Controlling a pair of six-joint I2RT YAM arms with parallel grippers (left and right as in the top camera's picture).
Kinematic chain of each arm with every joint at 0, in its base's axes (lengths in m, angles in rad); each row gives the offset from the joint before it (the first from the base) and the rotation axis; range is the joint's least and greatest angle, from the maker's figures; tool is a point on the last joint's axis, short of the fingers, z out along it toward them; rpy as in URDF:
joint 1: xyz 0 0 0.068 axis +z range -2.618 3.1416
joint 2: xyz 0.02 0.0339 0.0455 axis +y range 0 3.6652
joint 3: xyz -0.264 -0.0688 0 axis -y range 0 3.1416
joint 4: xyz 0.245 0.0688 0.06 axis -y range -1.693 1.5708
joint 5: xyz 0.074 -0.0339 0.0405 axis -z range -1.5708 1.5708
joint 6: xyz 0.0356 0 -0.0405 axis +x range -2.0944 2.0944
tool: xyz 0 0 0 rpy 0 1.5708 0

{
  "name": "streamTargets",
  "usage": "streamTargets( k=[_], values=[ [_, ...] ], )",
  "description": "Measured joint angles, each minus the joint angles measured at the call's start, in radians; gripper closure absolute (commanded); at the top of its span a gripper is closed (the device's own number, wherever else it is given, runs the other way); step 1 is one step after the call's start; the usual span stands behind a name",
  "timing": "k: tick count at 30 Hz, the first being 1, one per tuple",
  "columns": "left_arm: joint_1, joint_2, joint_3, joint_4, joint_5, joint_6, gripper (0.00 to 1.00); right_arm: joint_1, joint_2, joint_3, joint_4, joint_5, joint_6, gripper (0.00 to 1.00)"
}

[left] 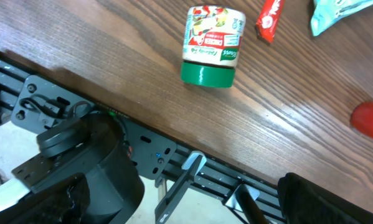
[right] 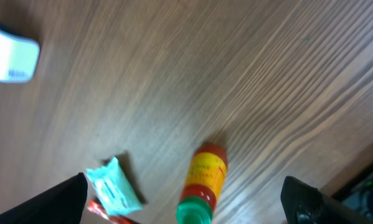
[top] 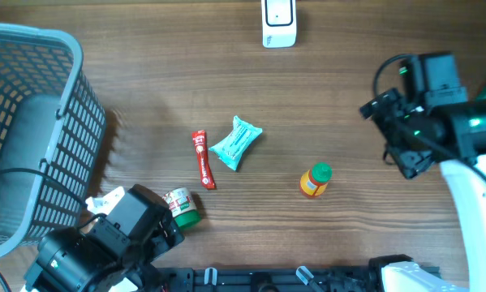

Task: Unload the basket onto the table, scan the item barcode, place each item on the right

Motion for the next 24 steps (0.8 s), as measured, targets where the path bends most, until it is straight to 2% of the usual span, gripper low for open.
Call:
streamTargets(
  k=[4,9,11,18,24],
  values=[
    [0.000,0.000,0.000,0.000,0.000,0.000,0.00,-0.183,0.153,-0.069,0.047,-0.249,-0.150,0.00],
    [0.000,0.000,0.000,0.000,0.000,0.000,0.00,-0.217,0.439,-0.103,0.047,-0.540,-0.457,0.00],
    [0.000,0.000,0.000,0.000,0.000,0.000,0.00,-0.217,0.517,-0.105,0.080,-0.578,-0.565,0.00],
    [0.000,0.000,0.000,0.000,0.000,0.000,0.00,-0.167,0.777,-0.106,-0.085,-0.602,-0.642,0.00],
    [0.000,0.000,0.000,0.000,0.000,0.000,0.00,-0.092,0.785,-0.106,-0.106,-0.602,-0.640,0.00]
  ],
)
